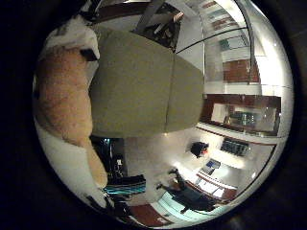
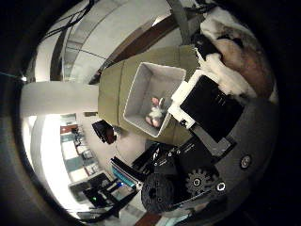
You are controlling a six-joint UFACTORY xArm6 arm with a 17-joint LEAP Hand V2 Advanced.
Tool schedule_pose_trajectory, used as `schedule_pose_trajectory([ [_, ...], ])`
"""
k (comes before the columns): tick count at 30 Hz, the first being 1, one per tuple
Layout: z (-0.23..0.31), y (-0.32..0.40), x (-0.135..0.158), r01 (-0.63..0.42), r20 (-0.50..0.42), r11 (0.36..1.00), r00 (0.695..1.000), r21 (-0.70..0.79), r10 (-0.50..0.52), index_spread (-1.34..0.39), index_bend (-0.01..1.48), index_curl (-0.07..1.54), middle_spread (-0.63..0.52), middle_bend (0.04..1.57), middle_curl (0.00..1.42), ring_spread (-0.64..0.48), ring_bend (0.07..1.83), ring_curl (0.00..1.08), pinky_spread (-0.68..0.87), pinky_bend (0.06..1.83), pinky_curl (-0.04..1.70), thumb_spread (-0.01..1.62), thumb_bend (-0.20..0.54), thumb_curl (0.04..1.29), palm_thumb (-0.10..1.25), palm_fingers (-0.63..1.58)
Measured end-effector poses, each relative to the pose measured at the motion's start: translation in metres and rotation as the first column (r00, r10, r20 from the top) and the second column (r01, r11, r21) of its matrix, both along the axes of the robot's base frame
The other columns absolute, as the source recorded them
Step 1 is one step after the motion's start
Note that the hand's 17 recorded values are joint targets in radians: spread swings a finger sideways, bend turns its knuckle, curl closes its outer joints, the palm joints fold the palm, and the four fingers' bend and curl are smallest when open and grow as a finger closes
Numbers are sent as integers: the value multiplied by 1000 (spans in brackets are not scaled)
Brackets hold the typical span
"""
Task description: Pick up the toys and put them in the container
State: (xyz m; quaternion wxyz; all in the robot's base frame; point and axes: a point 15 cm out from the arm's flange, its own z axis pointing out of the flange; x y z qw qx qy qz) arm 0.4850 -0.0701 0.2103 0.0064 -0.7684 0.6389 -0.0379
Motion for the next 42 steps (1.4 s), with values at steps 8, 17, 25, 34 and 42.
schedule_pose_trajectory([
  [8, 0, 92, -3, -75, 6, 997, 997, 8, 75, -268, 1094, 849, -130, 1357, 723, -230, 1337, 783, -190, 1438, 785, 669, -18, 889, 1061, 1118],
  [17, 1, 176, -13, -150, 15, 989, 989, 16, 149, -268, 1097, 851, -131, 1354, 723, -232, 1328, 791, -194, 1416, 817, 669, -17, 895, 1062, 1122],
  [25, -17, 196, -23, -173, 24, 985, 985, 22, 172, -262, 1110, 860, -142, 1354, 728, -233, 1328, 798, -198, 1405, 842, 724, -26, 890, 1013, 1116],
  [34, -24, 189, -23, -181, 48, 983, 983, 43, 179, -360, 691, 819, -179, 1172, 693, -242, 1275, 707, -304, 1319, 721, 960, -31, 695, 748, 902],
  [42, -31, 178, -26, -221, 93, 974, 972, 37, 217, -435, 561, 788, -242, 1026, 678, -273, 1097, 606, -324, 1023, 623, 1096, -25, 522, 703, 398],
])
